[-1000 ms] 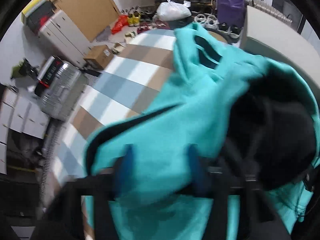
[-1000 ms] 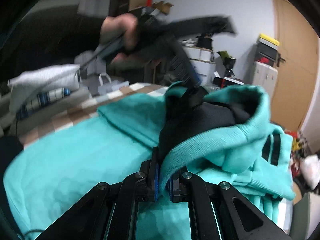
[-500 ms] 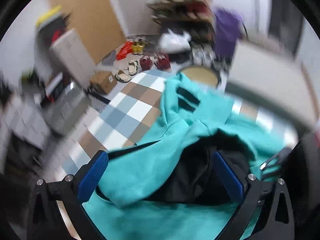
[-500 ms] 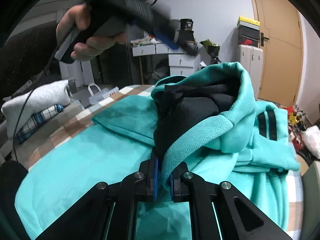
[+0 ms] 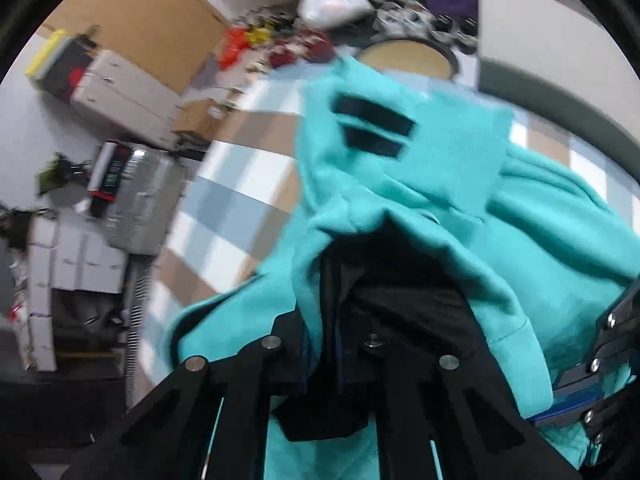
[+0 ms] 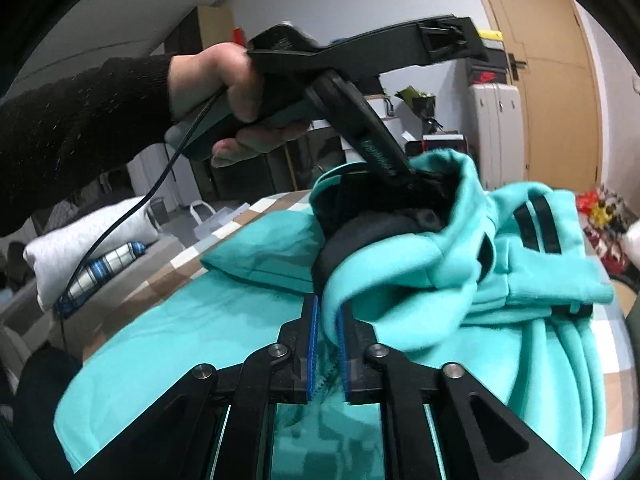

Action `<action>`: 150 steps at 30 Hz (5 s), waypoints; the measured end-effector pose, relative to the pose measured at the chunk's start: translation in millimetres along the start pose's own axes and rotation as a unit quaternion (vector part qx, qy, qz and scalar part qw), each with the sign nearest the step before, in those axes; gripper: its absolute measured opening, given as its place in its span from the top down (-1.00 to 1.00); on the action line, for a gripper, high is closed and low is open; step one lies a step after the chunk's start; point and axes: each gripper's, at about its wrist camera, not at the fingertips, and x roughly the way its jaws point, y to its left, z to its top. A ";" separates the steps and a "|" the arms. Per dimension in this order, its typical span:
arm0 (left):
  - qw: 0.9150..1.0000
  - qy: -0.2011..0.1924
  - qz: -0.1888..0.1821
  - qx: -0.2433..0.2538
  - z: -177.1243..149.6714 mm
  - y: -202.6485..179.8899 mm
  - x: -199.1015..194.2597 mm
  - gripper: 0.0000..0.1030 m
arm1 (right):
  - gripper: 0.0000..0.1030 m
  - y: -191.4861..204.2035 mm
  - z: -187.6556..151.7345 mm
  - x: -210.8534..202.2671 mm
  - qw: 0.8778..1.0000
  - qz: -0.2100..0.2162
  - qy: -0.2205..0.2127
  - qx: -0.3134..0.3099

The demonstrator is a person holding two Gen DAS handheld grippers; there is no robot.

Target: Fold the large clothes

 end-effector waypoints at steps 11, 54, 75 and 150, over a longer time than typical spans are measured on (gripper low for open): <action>0.935 -0.209 0.120 -0.262 -116.1 52.7 -144.2 0.94 | 0.76 -2.9 25.4 -16.2 0.996 -0.056 -0.039 0.052; 0.853 -0.155 -0.264 -0.423 -170.5 26.2 -99.5 0.97 | -0.51 -58.0 -34.1 -33.2 0.901 0.025 0.045 0.431; 0.718 -0.265 -0.333 -0.551 -248.5 -3.2 -61.3 0.05 | 0.88 -76.4 107.7 33.3 0.918 0.112 -0.023 0.381; 0.728 -0.170 -0.355 -0.561 -206.4 -18.9 -60.8 0.93 | 0.81 -58.8 -18.2 6.2 0.858 0.256 -0.036 0.444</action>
